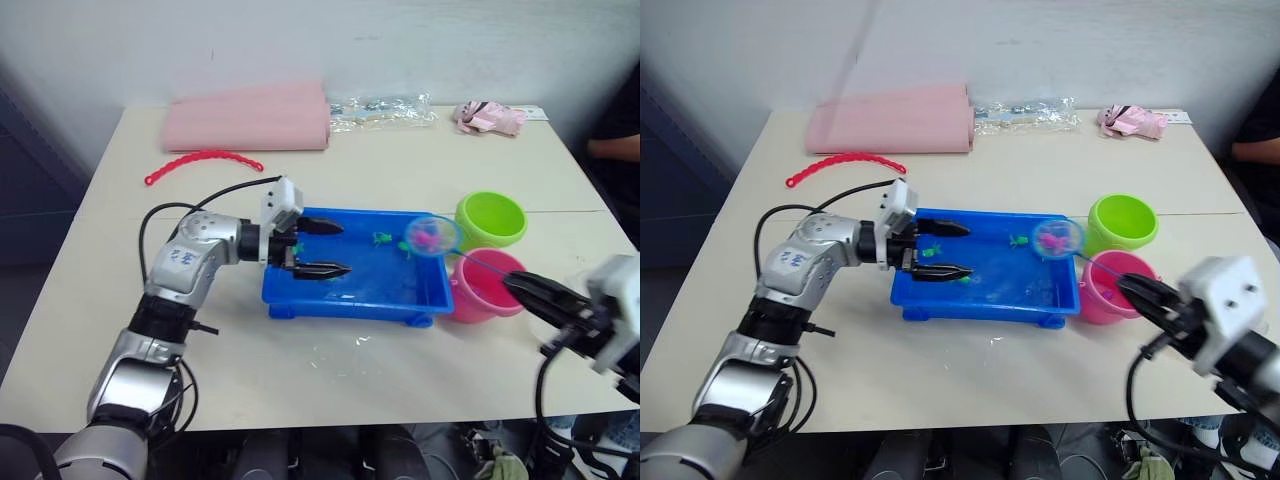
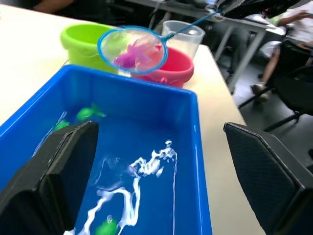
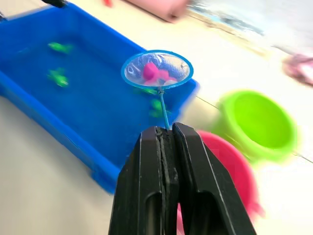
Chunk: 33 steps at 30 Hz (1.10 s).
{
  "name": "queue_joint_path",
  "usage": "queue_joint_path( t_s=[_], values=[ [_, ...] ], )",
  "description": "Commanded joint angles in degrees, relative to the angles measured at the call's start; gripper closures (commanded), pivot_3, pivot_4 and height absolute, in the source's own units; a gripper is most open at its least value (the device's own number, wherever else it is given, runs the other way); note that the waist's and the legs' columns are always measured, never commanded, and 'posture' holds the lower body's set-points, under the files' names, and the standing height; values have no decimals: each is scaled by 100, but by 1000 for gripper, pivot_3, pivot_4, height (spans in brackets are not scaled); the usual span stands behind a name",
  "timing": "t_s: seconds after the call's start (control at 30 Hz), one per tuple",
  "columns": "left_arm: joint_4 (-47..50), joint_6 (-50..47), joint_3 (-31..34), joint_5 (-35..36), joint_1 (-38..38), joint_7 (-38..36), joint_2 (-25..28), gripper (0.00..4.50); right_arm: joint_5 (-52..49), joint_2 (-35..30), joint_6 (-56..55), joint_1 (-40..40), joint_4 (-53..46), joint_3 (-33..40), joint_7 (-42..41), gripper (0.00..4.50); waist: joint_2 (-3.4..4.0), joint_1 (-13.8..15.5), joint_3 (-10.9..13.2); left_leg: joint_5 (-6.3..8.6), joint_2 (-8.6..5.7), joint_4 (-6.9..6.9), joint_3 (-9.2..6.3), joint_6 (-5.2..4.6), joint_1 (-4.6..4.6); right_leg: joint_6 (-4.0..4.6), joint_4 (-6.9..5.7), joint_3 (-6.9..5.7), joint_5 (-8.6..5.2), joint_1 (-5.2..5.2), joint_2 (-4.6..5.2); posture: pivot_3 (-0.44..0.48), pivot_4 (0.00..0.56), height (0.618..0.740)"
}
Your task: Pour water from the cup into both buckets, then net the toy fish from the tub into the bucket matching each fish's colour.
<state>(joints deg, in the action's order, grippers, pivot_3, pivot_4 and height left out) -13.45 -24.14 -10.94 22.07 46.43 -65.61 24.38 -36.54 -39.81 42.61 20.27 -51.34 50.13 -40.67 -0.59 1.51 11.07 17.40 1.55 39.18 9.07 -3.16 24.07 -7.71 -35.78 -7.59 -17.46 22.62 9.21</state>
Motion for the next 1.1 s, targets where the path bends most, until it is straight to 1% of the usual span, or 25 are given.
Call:
queue_joint_path(
  t_s=[0.03, 0.07, 0.13, 0.2, 0.23, 0.33, 0.43, 0.53, 0.63, 0.8, 0.87, 0.9, 0.93, 0.97, 1.0, 1.03, 1.1],
  values=[
    [-303, 370, -58, -117, 247, -239, -207, 31, 363, 83, -564, 591, -265, 821, -218, 4500, 0, -18, 0, 0, 0, 0, 1, -1, -3, 0, -1, 2, 0, -1, 0, 0, 150, 738],
    [-408, 446, -71, -150, 294, -284, -270, 31, 599, 97, -784, 831, -264, 970, -301, 4500, 0, -11, -1, -1, 3, 0, 0, -1, -5, 0, -2, 2, 0, -2, -1, 0, 150, 738],
    [-557, 541, -72, -188, 357, -356, -362, 31, 1136, 85, -1330, 1208, -224, 1027, -461, 4500, 1, -9, -1, -2, 3, 0, -3, -1, -5, 1, -3, 0, 0, -1, -1, 0, 150, 738],
    [-678, 631, -70, -237, 410, -409, -441, 31, 1892, 58, -2118, 1489, -119, 898, -520, 4500, 1, -19, -1, -2, 3, 0, -2, -1, -5, 1, -3, 1, 0, -1, -1, 0, 150, 738],
    [-717, 662, -64, -259, 425, -430, -465, 31, 2098, 70, -2371, 1562, -72, 854, -529, 4500, 1, -24, -1, -2, 1, 0, -1, -1, -5, 1, -3, 2, 0, -1, 0, 0, 150, 738],
    [-857, 757, -27, -313, 505, -468, -527, 31, 3890, -183, -4191, 1985, 377, 653, -466, 4500, 0, -23, -1, -2, 0, 0, 0, -1, -7, 0, -4, 3, 0, -1, 0, 0, 150, 738],
    [-913, 821, 8, -352, 536, -495, -546, 31, 5245, -478, -5811, 2099, 868, 753, -150, 4500, 0, -21, -1, -3, -1, 1, 1, -1, -6, 0, -3, 3, 0, 0, 1, 0, 150, 738],
    [-945, 846, 47, -371, 561, -490, -543, 31, 6040, -690, -6963, 2128, 1348, 885, 142, 4500, 0, -21, -1, -5, 1, 1, -1, 2, -6, 0, -3, 3, 0, -1, 1, 0, 150, 738],
    [-945, 857, 77, -385, 558, -481, -521, 31, 6237, -689, -7326, 2010, 1690, 954, 311, 4500, 0, -20, 0, -7, 1, 1, -3, 3, -6, 0, -2, 1, 0, -2, 0, 0, 150, 738],
    [-903, 827, 135, -405, 531, -435, -497, 31, 5863, -664, -7471, 1864, 2076, 1006, 343, 4500, 0, -25, 0, -8, 2, 1, -5, 2, -7, 0, -3, 1, 0, -4, 1, 0, 150, 738],
    [-852, 791, 151, -399, 487, -420, -470, 31, 5173, -612, -6999, 1703, 2012, 929, 190, 4500, 0, -30, 0, -9, 2, 1, -6, 2, -7, 0, -3, 1, 0, -5, 1, 0, 150, 738],
    [-814, 764, 147, -402, 436, -428, -436, 31, 4360, -523, -6183, 1578, 1771, 743, 76, 4500, 0, -30, 0, -9, 2, 1, -7, 1, -7, 0, -3, 1, 0, -5, 1, 0, 150, 738],
    [-790, 746, 146, -409, 402, -437, -414, 31, 3801, -456, -5585, 1488, 1585, 614, -10, 4500, 0, -33, 0, -9, 2, 1, -8, 1, -8, 0, -4, 1, 0, -5, 1, 0, 150, 738],
    [-749, 717, 152, -419, 349, -424, -381, 31, 2961, -445, -4681, 1449, 1235, 430, -47, 4500, 0, -30, -1, -9, 6, 2, -13, 1, -8, 1, -3, -2, 0, -7, 1, 0, 150, 738],
    [-720, 696, 157, -424, 314, -412, -358, 31, 2398, -440, -4015, 1401, 971, 325, -89, 4500, 2, -31, -2, -9, 6, 5, -19, 2, -8, 4, -7, -5, -1, -10, 1, 0, 150, 738],
    [-677, 669, 175, -429, 261, -373, -325, 31, 1401, -500, -3300, 1521, 632, 155, 33, 4500, 2, -34, -2, -9, 7, 5, -22, 2, -9, 6, -8, -5, -2, -10, 3, 0, 150, 738],
    [-571, 606, 222, -421, 159, -297, -253, 31, -23, -633, -2241, 1496, 231, -109, 381, 4500, 3, -29, -2, -9, 8, 5, -25, 2, -9, 9, -9, -8, -3, -10, 4, 0, 150, 738]
  ],
)
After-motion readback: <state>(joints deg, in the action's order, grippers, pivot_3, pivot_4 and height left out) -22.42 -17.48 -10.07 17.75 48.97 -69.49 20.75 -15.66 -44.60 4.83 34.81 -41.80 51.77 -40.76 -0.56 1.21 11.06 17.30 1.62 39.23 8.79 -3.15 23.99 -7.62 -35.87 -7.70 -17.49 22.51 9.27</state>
